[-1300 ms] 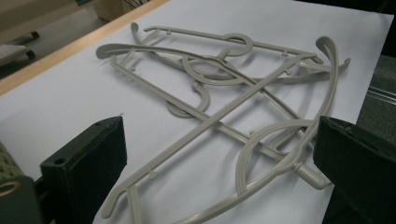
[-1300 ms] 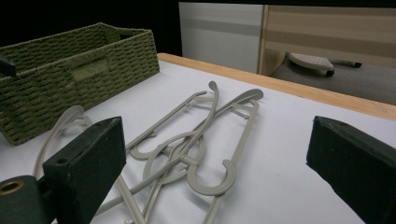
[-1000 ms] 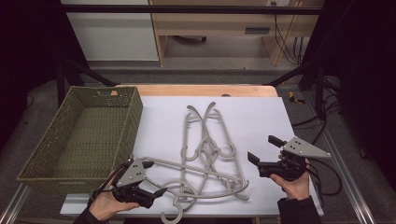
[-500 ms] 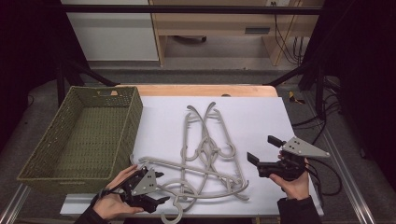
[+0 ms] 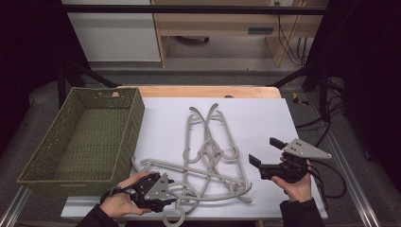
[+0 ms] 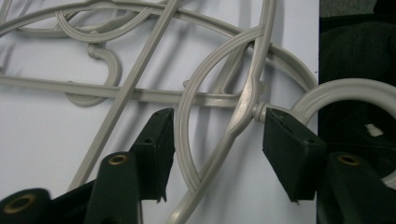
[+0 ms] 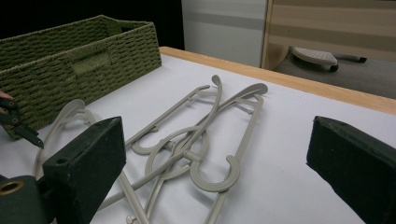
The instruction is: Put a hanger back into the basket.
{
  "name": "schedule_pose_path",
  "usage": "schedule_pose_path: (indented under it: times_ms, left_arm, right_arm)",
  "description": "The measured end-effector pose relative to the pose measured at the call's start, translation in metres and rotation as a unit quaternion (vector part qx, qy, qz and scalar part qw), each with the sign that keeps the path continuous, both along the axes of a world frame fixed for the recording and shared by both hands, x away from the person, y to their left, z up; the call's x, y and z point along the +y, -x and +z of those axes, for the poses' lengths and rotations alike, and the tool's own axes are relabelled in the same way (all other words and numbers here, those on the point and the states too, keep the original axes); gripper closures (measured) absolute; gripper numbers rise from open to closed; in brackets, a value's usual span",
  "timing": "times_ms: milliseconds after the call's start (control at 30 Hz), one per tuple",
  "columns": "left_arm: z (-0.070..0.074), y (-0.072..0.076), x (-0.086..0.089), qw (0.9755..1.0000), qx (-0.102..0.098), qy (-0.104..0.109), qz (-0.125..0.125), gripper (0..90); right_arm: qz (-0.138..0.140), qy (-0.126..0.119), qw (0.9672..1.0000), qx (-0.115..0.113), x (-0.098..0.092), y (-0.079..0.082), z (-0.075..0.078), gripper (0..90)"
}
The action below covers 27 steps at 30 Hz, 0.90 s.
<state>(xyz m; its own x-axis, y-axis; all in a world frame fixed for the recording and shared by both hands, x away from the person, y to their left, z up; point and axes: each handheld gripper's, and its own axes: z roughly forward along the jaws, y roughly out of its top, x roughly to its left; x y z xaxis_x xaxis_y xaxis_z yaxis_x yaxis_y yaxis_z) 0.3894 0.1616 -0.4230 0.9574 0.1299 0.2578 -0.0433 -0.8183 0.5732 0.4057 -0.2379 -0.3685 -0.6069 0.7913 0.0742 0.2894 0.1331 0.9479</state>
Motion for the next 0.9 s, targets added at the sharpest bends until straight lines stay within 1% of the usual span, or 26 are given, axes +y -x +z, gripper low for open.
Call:
schedule_pose_path:
  times_ms: [33,100,133,167,200,233,267,300,400,533,633,667,700,733,800,833,900]
  left_arm:
    - [0.000,-0.001,0.000,1.0000,0.002,-0.003,-0.002,46.9]
    - [0.000,-0.003,-0.002,0.9998,0.005,-0.014,-0.008,49.5]
    - [-0.001,-0.005,-0.003,0.9997,0.009,-0.018,-0.009,52.9]
    - [-0.001,-0.005,-0.004,0.9996,0.012,-0.023,-0.010,52.9]
    - [-0.002,-0.006,-0.004,0.9994,0.017,-0.027,-0.013,55.4]
    - [-0.004,-0.006,-0.005,0.9993,0.017,-0.032,-0.012,55.4]
    - [-0.005,-0.007,-0.006,0.9990,0.017,-0.039,-0.017,57.4]
    - [-0.006,-0.007,-0.007,0.9988,0.017,-0.041,-0.020,57.4]
    - [-0.008,-0.006,-0.010,0.9979,0.003,-0.057,-0.031,58.9]
    - [-0.011,-0.007,-0.015,0.9969,-0.001,-0.069,-0.040,61.0]
    - [-0.014,-0.008,-0.018,0.9957,0.003,-0.081,-0.044,61.9]
    - [-0.016,-0.008,-0.020,0.9947,0.001,-0.091,-0.048,61.7]
    - [-0.017,-0.009,-0.022,0.9943,0.003,-0.094,-0.050,61.7]
    - [-0.019,-0.009,-0.023,0.9934,0.008,-0.102,-0.051,61.9]
    - [-0.023,-0.010,-0.026,0.9928,0.013,-0.107,-0.051,62.1]
    - [-0.024,-0.010,-0.028,0.9921,0.011,-0.114,-0.051,62.3]
    - [-0.025,-0.011,-0.028,0.9919,0.011,-0.115,-0.053,64.2]
  right_arm:
    - [0.000,0.000,1.0000,0.000,-0.001,0.000,0.000,5.0]
    - [-0.001,0.000,1.0000,-0.001,-0.001,0.001,0.001,5.0]
    - [-0.001,-0.002,1.0000,-0.002,-0.001,0.001,0.001,5.0]
    - [-0.001,-0.002,1.0000,-0.002,-0.001,0.001,0.001,5.0]
    - [-0.001,-0.002,1.0000,-0.003,-0.002,0.001,0.001,5.0]
    - [-0.001,-0.002,1.0000,-0.003,-0.002,0.001,0.001,5.0]
    - [0.000,-0.002,1.0000,-0.003,-0.002,0.001,0.001,5.0]
    - [0.000,-0.002,1.0000,-0.003,-0.002,0.001,0.001,5.0]
    - [0.000,-0.001,1.0000,-0.001,-0.001,0.001,0.001,5.0]
    - [0.001,0.001,1.0000,-0.001,-0.001,0.001,0.001,5.0]
    - [0.002,0.001,1.0000,-0.001,-0.001,0.001,0.001,5.0]
    - [0.002,0.003,1.0000,-0.001,-0.001,0.000,0.001,5.0]
    - [0.002,0.003,1.0000,-0.001,-0.001,0.000,0.001,5.0]
    - [0.002,0.000,1.0000,-0.001,0.000,0.000,0.001,5.0]
    - [0.002,0.001,1.0000,-0.001,0.000,0.000,0.000,5.0]
    - [0.002,0.001,1.0000,-0.001,0.000,0.000,0.000,5.0]
    - [0.002,0.001,1.0000,-0.001,0.000,0.000,0.001,5.0]
